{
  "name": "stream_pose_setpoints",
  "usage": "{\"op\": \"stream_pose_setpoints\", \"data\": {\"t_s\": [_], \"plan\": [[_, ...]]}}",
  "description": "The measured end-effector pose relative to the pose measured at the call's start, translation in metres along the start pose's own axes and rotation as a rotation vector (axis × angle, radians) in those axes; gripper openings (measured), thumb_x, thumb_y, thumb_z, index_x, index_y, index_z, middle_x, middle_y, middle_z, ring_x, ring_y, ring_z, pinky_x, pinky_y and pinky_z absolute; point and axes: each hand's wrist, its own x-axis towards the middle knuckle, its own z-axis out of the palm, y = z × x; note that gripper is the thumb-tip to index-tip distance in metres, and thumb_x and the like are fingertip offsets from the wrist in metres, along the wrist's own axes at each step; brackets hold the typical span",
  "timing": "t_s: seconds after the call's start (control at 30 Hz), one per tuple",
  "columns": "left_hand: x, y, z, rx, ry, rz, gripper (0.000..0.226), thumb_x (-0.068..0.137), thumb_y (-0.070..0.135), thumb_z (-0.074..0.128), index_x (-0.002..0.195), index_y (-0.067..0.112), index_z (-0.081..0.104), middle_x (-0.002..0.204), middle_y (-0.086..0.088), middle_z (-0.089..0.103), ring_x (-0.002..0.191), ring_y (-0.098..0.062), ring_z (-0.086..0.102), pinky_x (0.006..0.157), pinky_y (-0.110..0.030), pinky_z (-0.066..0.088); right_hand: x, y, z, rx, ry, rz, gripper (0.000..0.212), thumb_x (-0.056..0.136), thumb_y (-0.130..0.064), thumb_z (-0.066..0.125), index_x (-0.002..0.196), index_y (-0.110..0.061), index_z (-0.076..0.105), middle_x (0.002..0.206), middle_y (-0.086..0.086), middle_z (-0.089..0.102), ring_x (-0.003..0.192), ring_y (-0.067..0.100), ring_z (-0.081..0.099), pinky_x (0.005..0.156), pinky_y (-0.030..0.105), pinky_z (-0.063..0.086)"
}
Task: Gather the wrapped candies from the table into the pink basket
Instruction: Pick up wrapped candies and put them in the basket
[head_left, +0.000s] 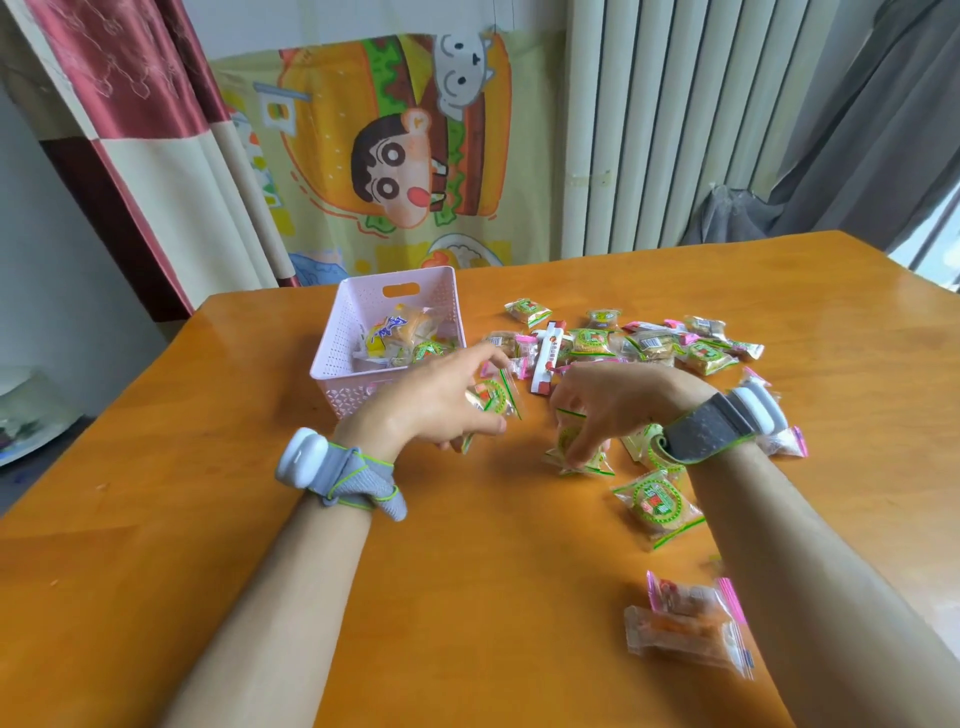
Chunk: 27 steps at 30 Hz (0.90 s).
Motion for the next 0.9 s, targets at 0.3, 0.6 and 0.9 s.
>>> {"op": "stream_pose_setpoints", "data": {"t_s": [0.3,0.6,0.9], "plan": [[-0.006,-0.027,-0.028,-0.101,0.299,0.018,0.047,0.080,0.045,0.079,0.112,0.033,0.046,0.098,0.021,0.049,0.092,-0.011,0.054,0.076,-0.034,0.043,0.001,-0.013,-0.007,0.159,0.289,-0.072,0.033,0.064,-0.035,0.091,0.090,-0.024,0.075,0.083,-0.011,0.072,0.079,0.013,0.068,0.071,0.031,0.057],[0.001,-0.049,-0.021,-0.065,0.648,-0.039,0.044,0.088,0.033,0.073,0.117,0.018,0.043,0.117,-0.004,0.046,0.106,-0.028,0.053,0.083,-0.033,0.038,0.004,-0.038,-0.017,0.772,0.680,-0.183,0.028,0.073,-0.018,0.088,0.090,-0.007,0.070,0.089,0.012,0.076,0.086,0.031,0.073,0.073,0.040,0.060],[0.010,-0.069,-0.011,-0.119,0.816,-0.093,0.062,0.075,0.027,0.086,0.121,0.012,0.047,0.124,-0.010,0.035,0.107,-0.027,0.052,0.089,-0.033,0.043,0.006,-0.049,-0.014,0.942,0.763,-0.156,0.028,0.080,-0.010,0.082,0.102,-0.004,0.066,0.095,0.007,0.076,0.087,0.019,0.075,0.071,0.025,0.061]]}}
